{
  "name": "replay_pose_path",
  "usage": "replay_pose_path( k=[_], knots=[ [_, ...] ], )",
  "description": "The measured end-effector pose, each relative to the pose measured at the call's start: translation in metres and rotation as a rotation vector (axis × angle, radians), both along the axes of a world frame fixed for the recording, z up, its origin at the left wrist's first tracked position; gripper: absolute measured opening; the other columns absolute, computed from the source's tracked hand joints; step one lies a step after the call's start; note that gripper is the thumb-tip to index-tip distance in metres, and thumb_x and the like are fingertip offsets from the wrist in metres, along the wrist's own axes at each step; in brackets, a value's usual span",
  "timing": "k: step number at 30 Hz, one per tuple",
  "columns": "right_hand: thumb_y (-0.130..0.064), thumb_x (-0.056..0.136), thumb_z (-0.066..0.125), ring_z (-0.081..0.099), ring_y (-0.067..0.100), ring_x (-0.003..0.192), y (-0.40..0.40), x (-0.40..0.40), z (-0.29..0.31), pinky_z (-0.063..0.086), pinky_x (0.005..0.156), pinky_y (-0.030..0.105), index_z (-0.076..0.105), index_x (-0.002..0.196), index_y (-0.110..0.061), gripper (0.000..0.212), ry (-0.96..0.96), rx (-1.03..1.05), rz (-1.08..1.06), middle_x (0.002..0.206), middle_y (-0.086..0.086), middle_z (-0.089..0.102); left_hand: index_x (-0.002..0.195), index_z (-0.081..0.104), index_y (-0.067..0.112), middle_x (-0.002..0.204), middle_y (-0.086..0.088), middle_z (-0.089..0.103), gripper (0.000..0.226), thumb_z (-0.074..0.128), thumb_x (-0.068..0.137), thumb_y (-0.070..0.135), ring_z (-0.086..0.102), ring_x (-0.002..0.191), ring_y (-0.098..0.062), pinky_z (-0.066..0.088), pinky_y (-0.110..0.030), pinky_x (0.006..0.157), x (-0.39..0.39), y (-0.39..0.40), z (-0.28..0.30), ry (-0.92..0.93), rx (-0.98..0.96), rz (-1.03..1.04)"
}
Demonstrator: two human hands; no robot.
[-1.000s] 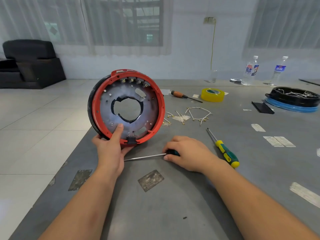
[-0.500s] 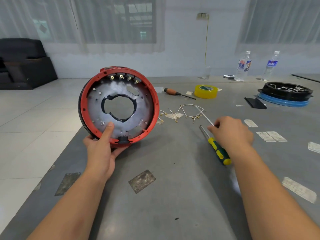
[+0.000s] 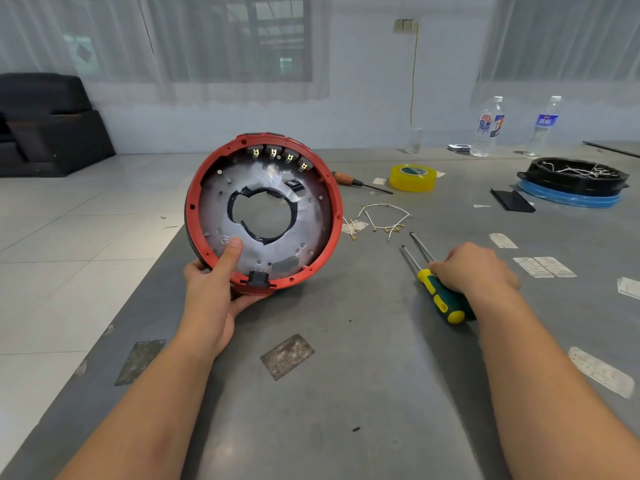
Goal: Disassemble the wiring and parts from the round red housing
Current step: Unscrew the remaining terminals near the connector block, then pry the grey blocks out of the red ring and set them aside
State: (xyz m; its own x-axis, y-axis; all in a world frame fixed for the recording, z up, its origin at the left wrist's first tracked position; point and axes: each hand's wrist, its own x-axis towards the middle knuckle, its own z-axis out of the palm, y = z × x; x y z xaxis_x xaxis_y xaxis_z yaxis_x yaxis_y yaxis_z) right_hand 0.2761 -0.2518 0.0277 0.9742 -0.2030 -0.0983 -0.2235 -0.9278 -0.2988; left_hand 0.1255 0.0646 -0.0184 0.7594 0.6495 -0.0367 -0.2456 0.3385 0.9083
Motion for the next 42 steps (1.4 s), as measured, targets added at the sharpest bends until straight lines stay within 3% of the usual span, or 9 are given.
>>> replay_pose_path(
  k=[4,7,11,18,22,28,33,36,42],
  knots=[
    [-0.057,0.097,0.050,0.058,0.037,0.115,0.005,-0.004,0.004,0.050,0.086,0.040,0.068,0.121,-0.020,0.047,-0.185,-0.070,0.077,0.123,0.012,0.064,0.135,0.043,0.016,0.135,-0.010,0.065,0.099,0.092,0.061,0.060,0.078,0.104,-0.031,0.065,-0.058,0.076,-0.003,-0.003,0.003,0.002,0.003,-0.027],
    [-0.056,0.099,0.051,0.063,0.021,0.109,0.030,-0.016,0.005,0.050,0.089,0.032,0.066,0.128,-0.022,0.047,-0.496,0.261,0.367,0.121,0.003,0.069,0.137,0.045,0.016,0.136,-0.014,0.065,0.091,0.091,0.070,0.057,0.077,0.105,-0.034,0.064,-0.060,0.075,-0.004,-0.005,0.004,0.007,-0.016,-0.063],
    [-0.062,0.097,0.053,0.056,-0.018,0.105,0.068,-0.044,0.002,0.043,0.087,0.013,0.042,0.150,-0.038,0.060,-0.417,0.767,0.652,0.136,-0.017,0.058,0.139,0.050,0.016,0.136,-0.020,0.065,0.087,0.082,0.077,0.067,0.078,0.094,-0.038,0.064,-0.056,0.070,-0.007,-0.006,0.007,0.065,0.019,-0.149],
    [-0.066,0.095,0.054,0.061,-0.004,0.114,0.071,-0.044,-0.010,0.052,0.102,0.033,0.045,0.147,-0.044,0.057,-0.384,0.965,0.616,0.129,-0.020,0.064,0.127,0.049,0.030,0.108,0.001,0.076,0.087,0.077,0.065,0.085,0.078,0.084,-0.044,0.065,-0.054,0.063,-0.013,-0.009,0.009,0.178,0.200,-0.212],
    [-0.079,0.086,0.046,0.069,0.014,0.108,0.066,-0.039,-0.008,0.054,0.098,0.050,0.049,0.138,-0.054,0.058,-0.331,0.958,0.571,0.116,-0.014,0.070,0.131,0.036,0.055,0.073,0.005,0.076,0.080,0.052,0.067,0.100,0.076,0.065,-0.041,0.060,-0.037,0.051,-0.015,-0.009,0.011,0.178,0.452,-0.133],
    [-0.073,0.082,0.049,0.074,0.028,0.088,0.059,-0.038,-0.004,0.064,0.076,0.050,0.066,0.109,-0.036,0.049,-0.126,0.957,0.513,0.092,0.004,0.074,0.103,0.053,0.036,0.090,0.006,0.060,0.056,0.033,0.092,0.087,0.057,0.069,0.010,0.042,-0.020,0.071,-0.014,-0.012,0.011,0.168,0.688,0.085],
    [-0.072,0.077,0.043,0.072,0.029,0.086,0.061,-0.036,-0.004,0.062,0.082,0.052,0.068,0.095,-0.020,0.060,-0.017,0.725,0.532,0.093,0.010,0.073,0.127,0.051,0.036,0.142,-0.004,0.056,0.054,0.045,0.091,0.076,0.061,0.100,0.004,0.045,-0.036,0.100,-0.015,-0.011,0.007,0.049,0.627,0.041],
    [-0.066,0.078,0.038,0.067,0.030,0.093,0.062,-0.036,-0.002,0.054,0.093,0.051,0.067,0.091,-0.013,0.062,-0.050,0.620,0.529,0.090,0.011,0.070,0.133,0.051,0.041,0.142,0.004,0.060,0.052,0.047,0.090,0.070,0.060,0.129,-0.011,0.044,-0.039,0.115,-0.016,-0.015,0.003,-0.047,0.592,0.011],
    [-0.068,0.092,0.041,0.067,0.033,0.097,0.059,-0.037,0.000,0.051,0.095,0.046,0.069,0.100,0.002,0.076,-0.047,0.564,0.509,0.096,0.020,0.072,0.123,0.064,0.048,0.133,0.010,0.067,0.036,0.045,0.096,0.062,0.056,0.135,-0.015,0.041,-0.048,0.119,-0.022,-0.018,0.003,-0.003,0.595,-0.012]
  ],
)
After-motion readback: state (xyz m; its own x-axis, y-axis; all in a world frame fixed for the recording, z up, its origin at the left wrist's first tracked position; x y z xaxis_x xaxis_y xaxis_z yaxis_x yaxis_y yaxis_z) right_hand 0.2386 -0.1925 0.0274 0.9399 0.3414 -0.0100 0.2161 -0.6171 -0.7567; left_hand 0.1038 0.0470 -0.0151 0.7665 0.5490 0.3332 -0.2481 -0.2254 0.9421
